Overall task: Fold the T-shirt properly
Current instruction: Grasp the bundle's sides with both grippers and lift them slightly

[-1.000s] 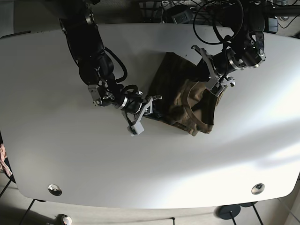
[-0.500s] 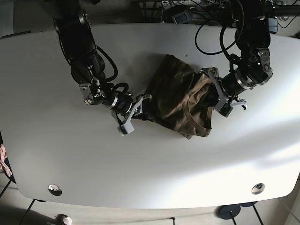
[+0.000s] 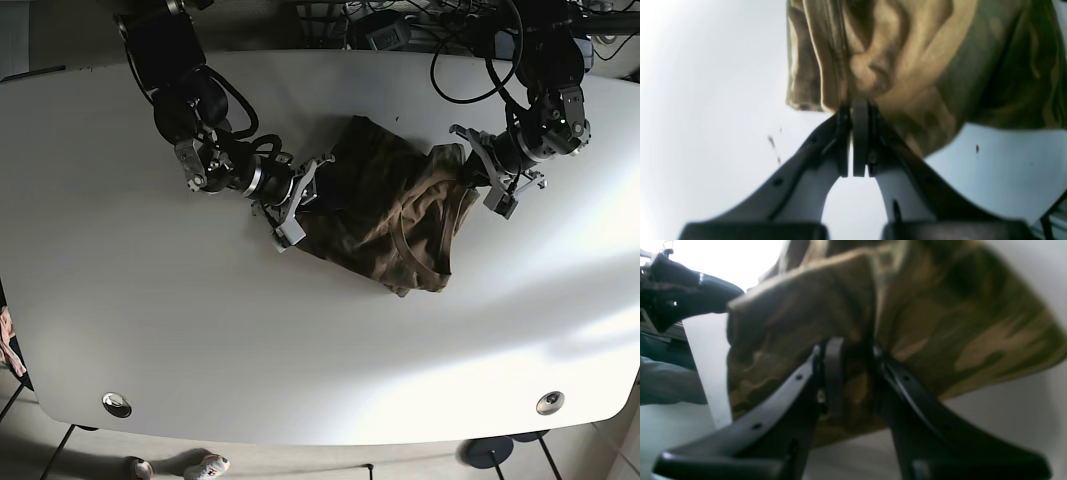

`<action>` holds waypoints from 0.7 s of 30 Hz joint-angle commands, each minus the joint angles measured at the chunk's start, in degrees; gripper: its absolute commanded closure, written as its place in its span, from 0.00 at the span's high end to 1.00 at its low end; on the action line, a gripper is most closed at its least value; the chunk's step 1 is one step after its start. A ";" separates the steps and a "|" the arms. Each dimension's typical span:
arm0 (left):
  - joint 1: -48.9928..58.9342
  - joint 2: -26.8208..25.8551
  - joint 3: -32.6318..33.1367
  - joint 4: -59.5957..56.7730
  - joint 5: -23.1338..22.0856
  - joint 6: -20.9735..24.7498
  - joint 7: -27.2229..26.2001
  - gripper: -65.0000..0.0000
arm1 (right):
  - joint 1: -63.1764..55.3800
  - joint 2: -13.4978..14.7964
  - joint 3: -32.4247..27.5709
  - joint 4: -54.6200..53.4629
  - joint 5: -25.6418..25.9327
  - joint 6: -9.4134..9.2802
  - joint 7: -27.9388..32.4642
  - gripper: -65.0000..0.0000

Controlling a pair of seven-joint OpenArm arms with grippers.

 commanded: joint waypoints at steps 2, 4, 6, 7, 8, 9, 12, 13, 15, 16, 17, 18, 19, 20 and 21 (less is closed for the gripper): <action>-4.83 -1.99 -0.34 -5.31 -1.10 -0.19 -1.59 0.00 | 1.32 1.40 -1.64 -4.62 0.67 0.52 6.40 0.17; -8.34 -3.30 -0.34 -8.65 -1.10 -0.23 -1.59 0.00 | 1.59 1.84 -1.72 -6.64 0.67 0.70 7.11 0.17; -11.16 -5.15 -0.34 -11.38 -1.10 -0.23 -1.68 0.00 | 1.50 2.90 -1.64 -6.73 0.67 0.70 7.20 0.17; -12.56 -6.03 -0.26 -12.87 -1.10 -0.23 -1.68 0.00 | 1.50 3.43 -1.64 -6.47 0.67 0.70 7.20 0.17; -14.06 -6.73 -0.26 -14.46 -1.10 -0.23 -1.68 0.00 | 1.50 3.78 -1.64 -6.20 0.84 0.70 7.20 0.17; -15.64 -7.61 -0.26 -15.51 -1.10 -0.23 -1.68 0.00 | 1.50 3.95 -1.64 -5.50 0.84 0.70 7.20 0.17; -16.78 -9.72 -0.43 -11.20 -1.37 -0.23 -1.32 0.00 | 0.97 4.75 -1.55 -0.31 1.37 0.35 6.84 0.17; -16.17 -9.63 -0.52 -8.04 -1.37 -0.23 -1.24 0.00 | 0.27 4.83 -1.55 1.80 1.37 0.26 6.84 0.17; -13.27 -9.37 -0.61 -0.83 -1.37 -0.23 -1.24 0.00 | -0.17 4.83 -1.46 5.58 1.37 0.17 6.84 0.17; -11.24 -9.19 -0.61 2.86 -1.37 -0.23 -1.24 0.00 | -0.17 4.75 -1.46 6.98 1.37 0.17 6.84 0.17; -8.43 -7.44 -0.61 7.61 -1.37 -0.23 -1.24 0.00 | 0.00 4.66 -1.46 8.39 1.02 0.17 6.84 0.17; -6.67 -5.85 -0.61 10.42 -1.19 -0.23 -1.24 0.00 | 0.53 4.57 -1.46 8.39 0.93 0.08 6.84 0.17; -4.91 -4.36 -0.61 12.80 -1.10 -0.23 -1.24 0.00 | 1.85 4.57 -1.46 8.21 0.93 0.08 6.84 0.17; -2.98 -2.95 -0.61 14.82 -1.10 -0.23 -1.24 0.00 | 3.08 4.57 -1.46 7.60 0.84 0.08 6.84 0.17; -1.05 -1.46 -0.61 16.31 -1.10 -0.23 -1.24 0.00 | 4.05 4.48 -1.46 6.37 0.84 0.08 6.84 0.17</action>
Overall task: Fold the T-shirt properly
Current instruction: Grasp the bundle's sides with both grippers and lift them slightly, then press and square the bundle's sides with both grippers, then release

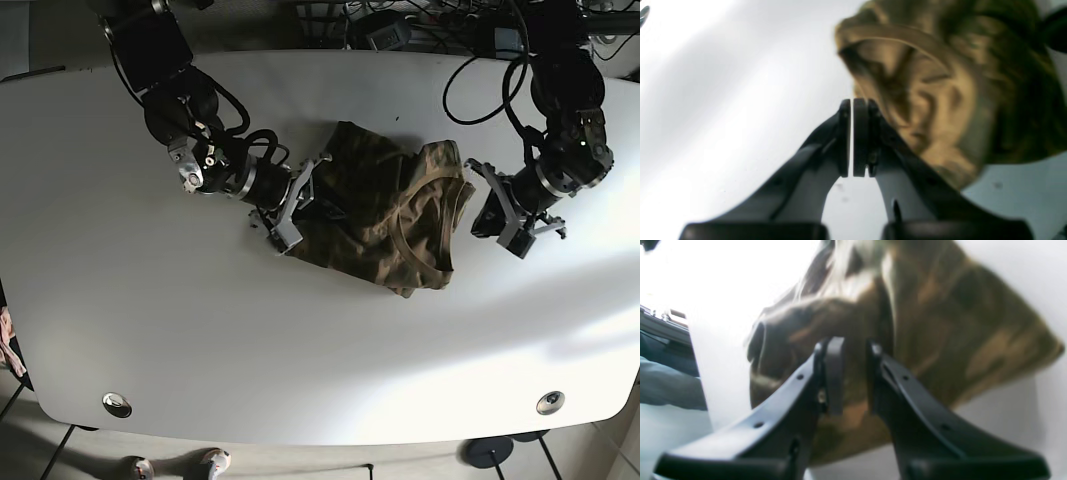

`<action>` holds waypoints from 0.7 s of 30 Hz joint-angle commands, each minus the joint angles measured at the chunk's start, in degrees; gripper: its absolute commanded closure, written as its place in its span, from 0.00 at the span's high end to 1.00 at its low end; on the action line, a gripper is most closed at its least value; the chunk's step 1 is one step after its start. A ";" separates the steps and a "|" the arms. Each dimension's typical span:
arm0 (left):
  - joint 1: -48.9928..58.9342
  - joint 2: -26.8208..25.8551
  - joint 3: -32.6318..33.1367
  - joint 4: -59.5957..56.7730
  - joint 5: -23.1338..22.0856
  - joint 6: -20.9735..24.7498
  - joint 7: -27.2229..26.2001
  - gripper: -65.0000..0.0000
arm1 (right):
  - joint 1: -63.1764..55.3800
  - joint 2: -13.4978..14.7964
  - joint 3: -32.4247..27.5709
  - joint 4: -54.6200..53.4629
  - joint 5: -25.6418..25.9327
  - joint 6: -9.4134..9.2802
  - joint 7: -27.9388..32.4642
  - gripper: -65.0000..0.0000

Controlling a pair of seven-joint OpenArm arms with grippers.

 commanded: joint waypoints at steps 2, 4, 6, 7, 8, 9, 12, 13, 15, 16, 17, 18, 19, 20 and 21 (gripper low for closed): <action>4.39 3.34 -0.35 3.82 -0.89 -0.06 -1.52 0.00 | 4.94 -0.02 0.53 -2.83 0.71 0.48 1.86 0.17; 7.21 5.54 -0.35 3.99 -0.89 -0.06 -1.52 0.00 | 6.87 -0.81 0.53 -6.08 0.62 0.48 1.95 0.17; 9.67 7.56 -0.26 3.82 -0.80 -0.06 -1.61 0.00 | 9.95 -1.25 0.53 -10.65 0.62 0.48 2.12 0.17; 10.99 8.27 -0.26 3.55 -0.80 -0.06 -1.70 0.00 | 11.09 -1.34 0.53 -12.67 0.62 0.56 2.12 0.17; 11.51 8.53 -0.26 3.55 -0.71 -0.06 -1.70 0.00 | 11.79 -1.34 0.53 -13.64 0.62 0.56 2.12 0.17; 12.13 8.71 -0.26 3.55 -0.71 -0.06 -1.70 0.00 | 12.32 -1.34 0.53 -14.61 0.62 0.56 2.21 0.17; 13.89 9.41 -0.17 3.46 -0.71 -0.06 -1.70 0.00 | 13.46 -1.34 0.53 -16.63 0.62 0.74 2.21 0.17; 14.06 9.59 -0.26 2.85 -0.71 -0.06 -1.78 0.00 | 13.55 -1.34 0.53 -16.98 0.62 0.83 2.30 0.17; 13.71 9.67 -0.26 -0.05 0.61 -0.06 -1.78 0.00 | 13.55 -1.17 0.44 -16.98 0.62 0.92 2.92 0.17; 13.45 9.67 -0.26 -1.99 1.93 -0.06 -1.78 0.00 | 13.38 -1.08 0.35 -16.98 0.62 0.92 3.62 0.17; 12.04 9.67 -0.26 -3.57 3.07 -0.06 -1.78 0.00 | 13.29 -1.08 0.35 -16.98 0.62 0.92 3.97 0.17; 10.55 9.59 -0.26 -5.15 3.95 -0.06 -1.78 0.00 | 13.29 -1.08 0.35 -16.98 0.62 0.92 4.06 0.17; 9.14 9.50 -0.26 -7.08 5.00 -0.06 -1.78 0.00 | 13.02 -0.99 0.35 -16.98 0.62 1.00 4.06 0.17; 8.44 9.50 -0.26 -7.88 5.44 -0.06 -1.78 0.00 | 12.50 -0.90 0.35 -16.98 0.62 1.00 4.06 0.17; 7.29 9.41 -0.35 -8.14 5.88 -0.06 -1.78 0.00 | 11.97 -0.81 0.35 -16.72 0.62 1.00 4.15 0.17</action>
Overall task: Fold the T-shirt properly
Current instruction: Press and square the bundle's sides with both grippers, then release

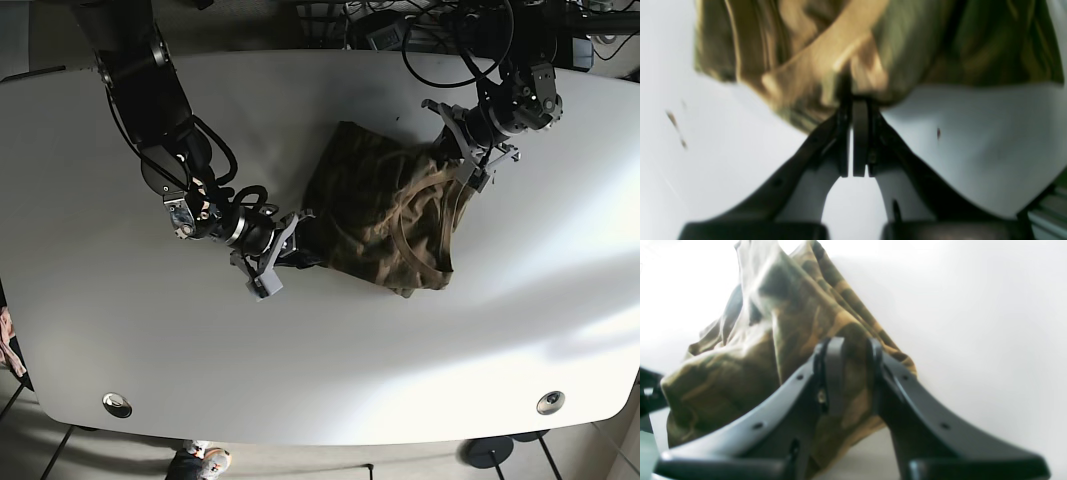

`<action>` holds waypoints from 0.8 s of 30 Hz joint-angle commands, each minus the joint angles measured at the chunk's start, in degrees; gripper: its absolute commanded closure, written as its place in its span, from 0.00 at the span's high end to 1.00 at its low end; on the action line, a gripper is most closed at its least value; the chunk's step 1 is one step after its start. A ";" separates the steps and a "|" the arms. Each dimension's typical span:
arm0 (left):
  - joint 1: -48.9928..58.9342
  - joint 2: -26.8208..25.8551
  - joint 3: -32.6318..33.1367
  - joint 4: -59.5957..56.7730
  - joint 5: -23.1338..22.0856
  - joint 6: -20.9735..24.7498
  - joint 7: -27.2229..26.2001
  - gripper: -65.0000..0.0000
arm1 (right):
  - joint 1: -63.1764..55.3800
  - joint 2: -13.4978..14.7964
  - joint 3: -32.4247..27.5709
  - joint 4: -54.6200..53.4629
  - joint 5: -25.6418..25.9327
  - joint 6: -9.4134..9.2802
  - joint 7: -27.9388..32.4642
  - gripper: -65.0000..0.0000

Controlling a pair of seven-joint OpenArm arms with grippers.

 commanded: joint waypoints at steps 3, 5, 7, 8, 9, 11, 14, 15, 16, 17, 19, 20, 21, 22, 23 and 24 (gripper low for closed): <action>-5.43 -2.25 -0.21 0.45 0.51 -0.08 -1.39 0.00 | -0.01 0.37 0.27 1.21 0.73 0.66 1.37 0.17; -8.33 -3.30 -0.21 0.27 0.51 -0.08 -1.39 0.00 | -1.33 0.54 0.27 2.35 0.73 0.66 1.37 0.17; -11.32 -5.15 -0.21 0.19 0.51 -0.08 -1.21 0.00 | -2.91 1.51 0.27 5.34 0.73 0.66 1.19 0.17; -12.72 -5.85 -0.30 0.19 0.51 -0.08 -1.21 0.00 | -3.70 1.77 0.27 7.18 0.73 0.57 1.02 0.17; -13.78 -6.56 -0.30 0.19 0.51 -0.08 -1.21 0.00 | -4.50 1.77 0.27 9.12 0.91 0.57 0.76 0.17; -15.01 -7.79 -0.30 0.19 0.51 -0.08 -1.21 0.00 | -7.22 1.95 0.27 14.92 1.26 0.48 -2.15 0.17; -15.71 -8.31 -0.30 0.19 0.51 -0.08 -1.21 0.00 | -10.65 1.16 0.18 22.92 0.82 0.57 -6.37 0.17; -15.71 -8.31 -0.30 0.19 0.51 -0.08 -1.21 0.00 | -11.88 0.01 0.18 24.68 0.82 0.57 -7.24 0.17; -15.54 -8.31 -0.30 0.19 0.51 -0.08 -1.21 0.00 | -12.85 -0.95 0.18 25.91 0.82 0.66 -8.04 0.17; -15.36 -8.31 -0.30 0.19 0.51 -0.08 -1.21 0.00 | -13.29 -1.83 0.18 26.00 0.73 0.66 -8.65 0.17; -14.66 -8.58 -0.30 0.45 0.16 -0.08 -1.13 0.00 | -13.64 -3.41 -0.88 24.59 0.73 0.66 -9.00 0.17; -13.08 -8.58 -0.30 0.71 0.07 -0.08 -1.13 0.00 | -13.64 -3.85 -2.46 23.62 0.73 0.57 -9.00 0.17; -11.41 -8.58 -0.30 1.50 -0.02 -0.08 -1.13 0.00 | -13.46 -3.85 -4.04 22.83 0.73 0.39 -9.00 0.17; -9.21 -8.23 -0.04 3.26 -0.02 -0.08 -1.13 0.00 | -13.46 -4.12 -6.15 21.34 0.64 0.30 -8.83 0.17; -7.89 -7.61 0.14 4.32 -0.02 -0.08 -1.13 0.00 | -13.38 -4.12 -7.03 20.02 0.64 0.22 -8.04 0.17; -6.66 -6.56 0.40 5.28 -0.02 -0.08 -1.13 0.00 | -13.38 -4.12 -7.38 18.53 0.64 0.22 -6.37 0.17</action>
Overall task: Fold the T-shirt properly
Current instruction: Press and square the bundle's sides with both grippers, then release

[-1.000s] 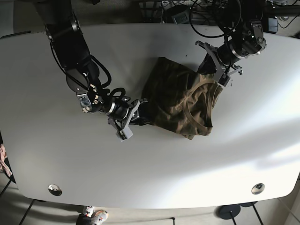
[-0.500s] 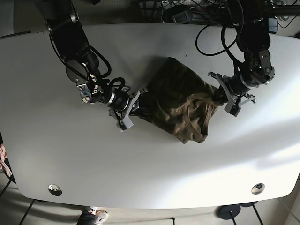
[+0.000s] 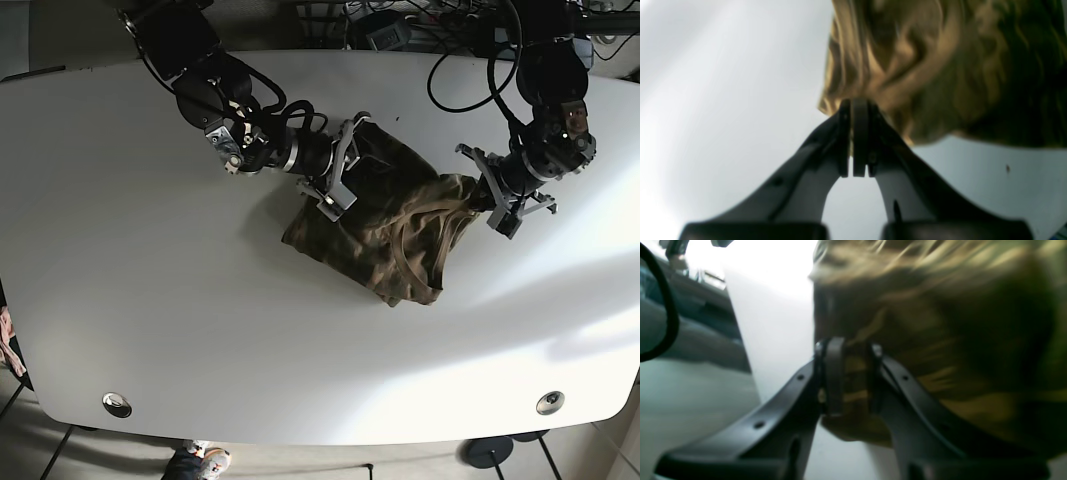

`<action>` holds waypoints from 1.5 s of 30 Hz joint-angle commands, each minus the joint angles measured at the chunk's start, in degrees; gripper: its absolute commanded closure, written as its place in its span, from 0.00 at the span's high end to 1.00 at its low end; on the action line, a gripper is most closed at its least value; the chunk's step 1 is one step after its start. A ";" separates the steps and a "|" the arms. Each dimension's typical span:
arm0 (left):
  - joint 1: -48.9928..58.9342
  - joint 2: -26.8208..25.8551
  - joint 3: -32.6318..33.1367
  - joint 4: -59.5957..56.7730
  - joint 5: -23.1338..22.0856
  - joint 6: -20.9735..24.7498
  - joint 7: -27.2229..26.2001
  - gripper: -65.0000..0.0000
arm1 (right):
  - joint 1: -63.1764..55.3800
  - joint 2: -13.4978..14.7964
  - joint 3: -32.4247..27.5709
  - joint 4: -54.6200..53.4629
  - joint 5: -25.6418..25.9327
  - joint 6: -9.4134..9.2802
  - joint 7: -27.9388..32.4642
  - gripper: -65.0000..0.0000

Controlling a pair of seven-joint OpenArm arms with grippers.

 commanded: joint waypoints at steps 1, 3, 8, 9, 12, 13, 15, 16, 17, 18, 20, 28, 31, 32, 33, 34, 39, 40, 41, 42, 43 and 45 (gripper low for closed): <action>0.87 1.12 0.18 2.88 -0.87 -0.06 -1.48 0.00 | 1.25 -0.03 0.00 -2.16 0.69 0.37 5.58 0.17; 1.30 1.56 0.18 2.62 -0.78 -0.06 -1.56 0.00 | 1.25 -0.03 -0.08 -6.47 0.69 0.37 8.30 0.17; -4.23 1.65 0.27 -4.94 -0.78 -0.06 -1.83 0.00 | 1.95 0.06 -0.08 -13.59 -7.40 0.90 12.79 0.17; -6.26 1.65 0.18 -7.23 -0.61 -0.06 -1.83 0.00 | 1.86 -0.03 0.00 -13.59 -8.37 0.90 12.79 0.17; -11.18 1.47 0.09 -15.23 -0.52 -0.06 -2.18 0.00 | 1.07 -0.03 0.09 -13.59 -8.46 0.90 12.79 0.17; -12.15 1.21 0.09 -17.25 -0.43 -0.06 -3.41 0.00 | 1.07 -0.03 0.09 -13.59 -8.63 0.90 12.79 0.17; -13.29 -1.17 0.27 -22.17 -0.34 -0.06 -7.37 0.00 | 0.90 -0.03 0.09 -13.50 -8.54 0.90 12.79 0.17; -13.55 -2.57 0.36 -24.90 -0.34 -0.06 -8.60 0.00 | 0.90 0.06 0.09 -13.50 -8.37 0.90 12.79 0.17; -14.43 -4.16 0.36 -28.41 -0.34 -0.06 -10.44 0.00 | 0.81 0.15 0.18 -13.41 -8.37 0.90 12.79 0.17; -15.49 -5.12 0.36 -30.26 -0.43 -0.06 -11.41 0.00 | 0.81 0.23 0.18 -13.15 -8.28 0.90 12.79 0.17; -16.80 -7.50 0.18 -32.02 -0.78 -0.06 -12.20 0.00 | 0.63 0.32 0.27 -9.90 -8.19 0.90 12.35 0.17; -16.28 -7.67 -0.26 -12.06 -0.87 -0.06 -3.32 0.00 | -0.25 -0.03 8.18 7.16 -8.19 0.37 2.94 0.17; -12.67 -4.42 -2.19 -4.06 -0.78 -0.06 -1.12 0.00 | 1.16 -0.12 14.07 8.13 -8.63 0.37 1.53 0.17; -11.00 -2.84 -3.25 -1.95 -0.69 -0.06 -1.12 0.00 | 2.74 -0.12 15.65 7.33 -8.72 0.37 1.45 0.17; -9.51 -1.61 -3.95 -0.37 -0.43 -0.06 -1.12 0.00 | 4.15 -0.12 16.36 5.31 -8.72 0.37 1.36 0.17; -8.10 -0.90 -4.13 0.69 -0.43 -0.06 -1.12 0.00 | 5.64 0.06 16.53 3.20 -8.81 0.37 1.36 0.17; -1.68 3.58 -4.56 2.00 -0.34 -0.06 -1.12 0.00 | 14.43 1.29 16.53 -11.65 -8.90 0.72 5.23 0.17; -0.89 3.84 -4.56 1.83 -0.34 -0.06 -1.12 0.00 | 15.58 1.64 16.27 -14.38 -8.90 0.72 7.16 0.17; -0.28 4.02 -4.56 1.30 -0.34 -0.06 -1.12 0.00 | 16.46 1.73 16.27 -16.93 -8.90 0.81 8.74 0.17; -0.19 4.02 -4.56 0.42 -0.34 -0.06 -1.21 0.00 | 17.34 1.73 16.27 -19.65 -8.90 0.81 9.89 0.17; -0.28 4.11 -4.48 -1.16 -0.34 -0.06 -1.39 0.00 | 18.13 1.73 16.18 -21.94 -8.90 0.90 11.03 0.17; -0.89 4.11 -4.48 -5.12 -0.43 -0.06 -1.48 0.00 | 18.57 1.90 16.18 -25.19 -8.90 0.90 13.23 0.17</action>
